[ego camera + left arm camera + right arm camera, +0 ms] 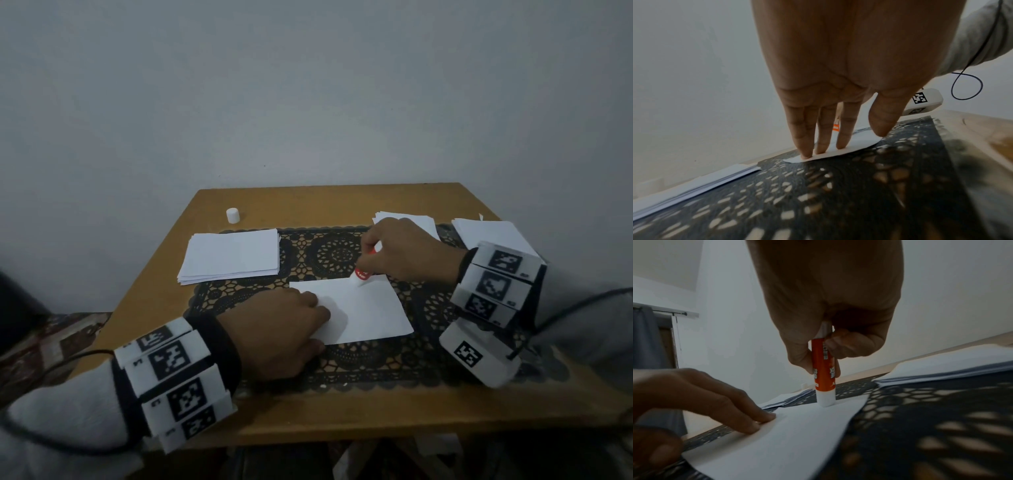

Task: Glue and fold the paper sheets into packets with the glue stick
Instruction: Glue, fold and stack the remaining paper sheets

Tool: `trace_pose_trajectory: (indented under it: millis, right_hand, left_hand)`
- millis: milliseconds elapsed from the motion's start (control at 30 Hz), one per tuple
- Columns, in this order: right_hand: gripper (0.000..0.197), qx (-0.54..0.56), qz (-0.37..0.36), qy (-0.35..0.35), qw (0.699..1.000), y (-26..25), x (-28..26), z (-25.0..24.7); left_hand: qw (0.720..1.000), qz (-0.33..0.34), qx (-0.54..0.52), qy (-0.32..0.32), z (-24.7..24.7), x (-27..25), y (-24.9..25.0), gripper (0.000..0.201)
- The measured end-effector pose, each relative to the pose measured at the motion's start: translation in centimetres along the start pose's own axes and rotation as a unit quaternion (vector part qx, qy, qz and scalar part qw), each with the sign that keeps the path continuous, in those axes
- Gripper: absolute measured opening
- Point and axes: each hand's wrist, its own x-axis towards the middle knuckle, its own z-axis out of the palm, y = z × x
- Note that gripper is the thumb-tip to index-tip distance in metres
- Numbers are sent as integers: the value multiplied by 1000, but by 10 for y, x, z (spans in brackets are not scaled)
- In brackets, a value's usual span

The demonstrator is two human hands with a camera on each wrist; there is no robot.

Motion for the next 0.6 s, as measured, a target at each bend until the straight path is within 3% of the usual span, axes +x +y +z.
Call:
trace_pose_trajectory:
  millis: [167,400,500,600]
  right_hand:
    - [20,-23,26,12,999,16,-11,-9]
    - [18,-76,27,37,996,21,-16,-22]
    - [19,-66,12,72,995,16,-15,-26]
    - [21,-68,-2,55,996,13,-12,-18]
  left_hand:
    - [999,4,5,33,-9,14,0,41]
    - [998,-6,60,-14,-18,46,6,64]
    - [997,-10,70,-31,-20,53,7,68]
    - [996,-12,77,-43,-21,54,7,69]
